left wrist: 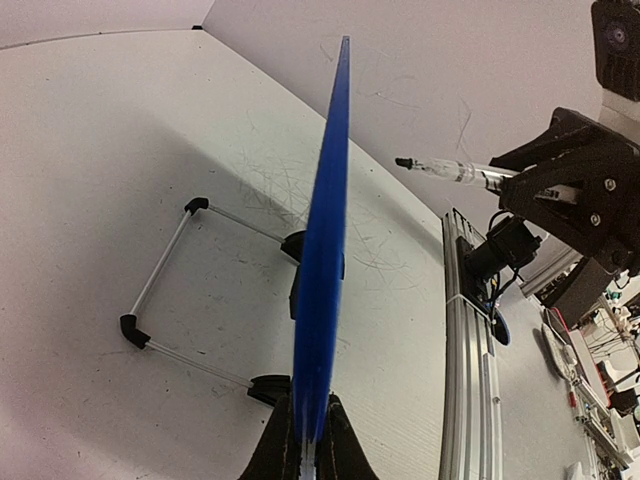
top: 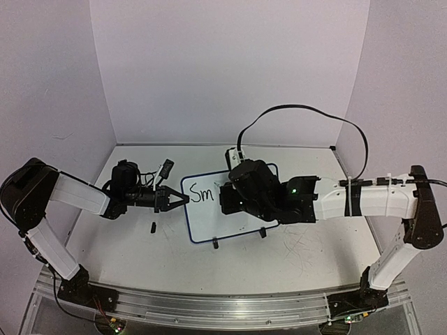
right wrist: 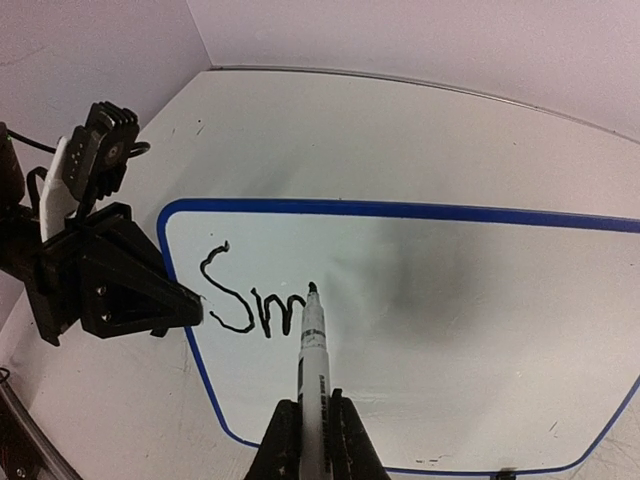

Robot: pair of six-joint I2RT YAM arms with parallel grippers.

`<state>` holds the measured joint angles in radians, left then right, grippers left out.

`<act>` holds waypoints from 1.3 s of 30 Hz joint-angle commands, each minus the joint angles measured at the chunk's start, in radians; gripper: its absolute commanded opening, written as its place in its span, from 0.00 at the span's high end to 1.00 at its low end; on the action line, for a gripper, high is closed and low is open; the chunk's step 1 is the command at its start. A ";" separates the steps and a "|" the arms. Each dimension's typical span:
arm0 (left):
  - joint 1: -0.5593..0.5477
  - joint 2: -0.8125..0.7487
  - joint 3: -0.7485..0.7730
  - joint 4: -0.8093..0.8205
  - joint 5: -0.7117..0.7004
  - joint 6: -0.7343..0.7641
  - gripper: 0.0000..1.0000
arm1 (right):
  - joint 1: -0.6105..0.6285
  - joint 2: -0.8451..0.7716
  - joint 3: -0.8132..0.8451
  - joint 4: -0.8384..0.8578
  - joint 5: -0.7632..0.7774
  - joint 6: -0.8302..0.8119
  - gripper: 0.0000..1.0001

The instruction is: Write a sentence on the whiteboard

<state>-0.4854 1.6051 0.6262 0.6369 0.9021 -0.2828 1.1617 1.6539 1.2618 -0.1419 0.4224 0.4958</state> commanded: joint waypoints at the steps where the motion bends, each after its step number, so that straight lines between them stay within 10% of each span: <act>1: 0.001 0.005 0.017 0.009 0.010 0.016 1.00 | -0.016 0.026 0.044 0.036 0.005 -0.032 1.00; 39: 0.001 0.010 0.021 0.009 0.013 0.016 1.00 | -0.013 0.015 0.036 0.029 -0.003 -0.036 1.00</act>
<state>-0.4854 1.6058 0.6262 0.6369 0.9049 -0.2794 1.1376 1.7195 1.2939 -0.1383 0.4032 0.4865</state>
